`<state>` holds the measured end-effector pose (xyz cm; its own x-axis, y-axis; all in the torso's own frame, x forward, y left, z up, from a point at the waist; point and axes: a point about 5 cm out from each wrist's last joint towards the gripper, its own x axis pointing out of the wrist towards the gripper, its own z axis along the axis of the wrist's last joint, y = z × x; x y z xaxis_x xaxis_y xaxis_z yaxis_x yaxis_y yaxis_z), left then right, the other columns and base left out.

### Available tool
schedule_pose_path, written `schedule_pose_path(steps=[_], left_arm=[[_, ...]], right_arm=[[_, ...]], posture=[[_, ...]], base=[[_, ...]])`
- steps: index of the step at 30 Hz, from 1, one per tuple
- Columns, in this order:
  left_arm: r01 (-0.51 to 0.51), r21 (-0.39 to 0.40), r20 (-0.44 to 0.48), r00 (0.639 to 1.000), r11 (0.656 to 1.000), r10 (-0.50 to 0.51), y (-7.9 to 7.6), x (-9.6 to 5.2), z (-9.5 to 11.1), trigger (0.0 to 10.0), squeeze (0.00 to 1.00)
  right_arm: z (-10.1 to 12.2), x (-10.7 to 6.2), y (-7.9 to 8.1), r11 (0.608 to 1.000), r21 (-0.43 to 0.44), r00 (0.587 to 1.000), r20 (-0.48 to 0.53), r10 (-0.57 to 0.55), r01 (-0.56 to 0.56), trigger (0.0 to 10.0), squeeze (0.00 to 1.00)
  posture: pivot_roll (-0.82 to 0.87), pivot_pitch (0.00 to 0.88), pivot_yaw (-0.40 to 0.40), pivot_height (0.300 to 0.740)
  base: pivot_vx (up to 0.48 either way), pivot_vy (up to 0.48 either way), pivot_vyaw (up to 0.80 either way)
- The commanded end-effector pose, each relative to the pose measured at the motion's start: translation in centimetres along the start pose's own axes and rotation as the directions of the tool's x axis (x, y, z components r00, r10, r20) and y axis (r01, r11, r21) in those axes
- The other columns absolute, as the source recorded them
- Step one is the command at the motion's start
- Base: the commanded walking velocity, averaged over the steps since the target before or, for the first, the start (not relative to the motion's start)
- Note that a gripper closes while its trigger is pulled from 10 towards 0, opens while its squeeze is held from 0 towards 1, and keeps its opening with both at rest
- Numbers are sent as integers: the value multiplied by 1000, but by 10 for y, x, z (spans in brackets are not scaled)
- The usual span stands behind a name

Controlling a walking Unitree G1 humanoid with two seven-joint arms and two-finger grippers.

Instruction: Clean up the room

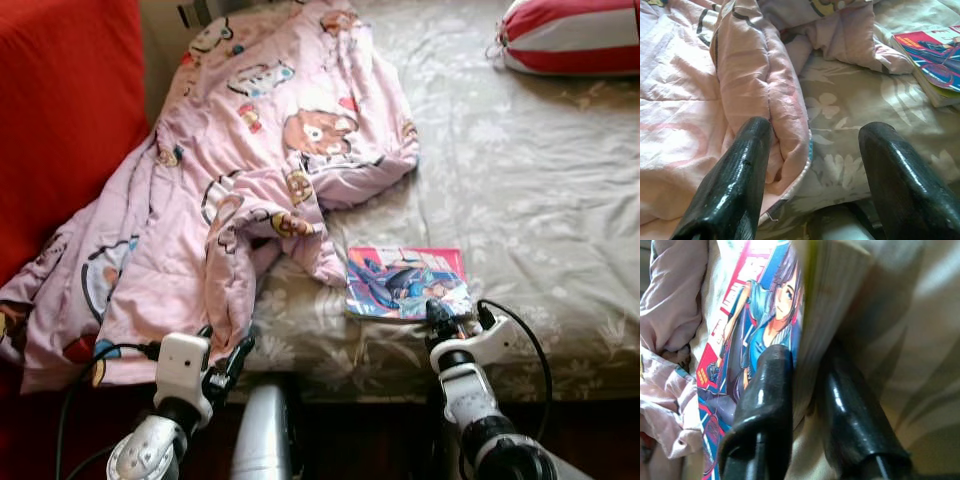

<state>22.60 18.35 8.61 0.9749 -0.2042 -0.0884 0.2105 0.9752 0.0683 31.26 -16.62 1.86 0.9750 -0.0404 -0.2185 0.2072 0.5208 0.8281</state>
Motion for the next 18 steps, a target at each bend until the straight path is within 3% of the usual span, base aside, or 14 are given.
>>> schedule_pose_path(steps=[1,4,8,13,17,18], left_arm=[[-25,22,-14,1000,999,26,6,1,-5,10000,0],[-31,17,-9,999,999,31,6,8,-6,10000,0],[-42,8,-3,999,999,42,8,15,-9,10000,0],[-60,-4,3,998,998,60,8,22,-12,10000,0],[-78,-22,9,997,997,78,9,29,-15,10000,0],[-100,-50,7,995,994,101,11,31,-18,10000,0]], right_arm=[[0,-7,-12,998,-30,998,26,-63,64,0,0],[6,-9,-14,988,-141,997,65,-51,59,0,0],[13,-15,-19,972,-220,990,128,-59,86,0,0],[17,-16,-16,951,-301,989,146,-24,68,0,0],[13,-15,-7,913,-409,993,110,50,-1,39,0],[10,-14,-4,894,-448,994,91,57,-11,10000,0]], posture=[[253,94,114,538],[231,66,107,538],[199,30,92,538],[176,1,79,538],[149,0,70,538],[133,0,61,538]], base=[[0,0,0],[0,0,0],[0,0,0],[0,0,0],[0,0,0],[0,0,0]])
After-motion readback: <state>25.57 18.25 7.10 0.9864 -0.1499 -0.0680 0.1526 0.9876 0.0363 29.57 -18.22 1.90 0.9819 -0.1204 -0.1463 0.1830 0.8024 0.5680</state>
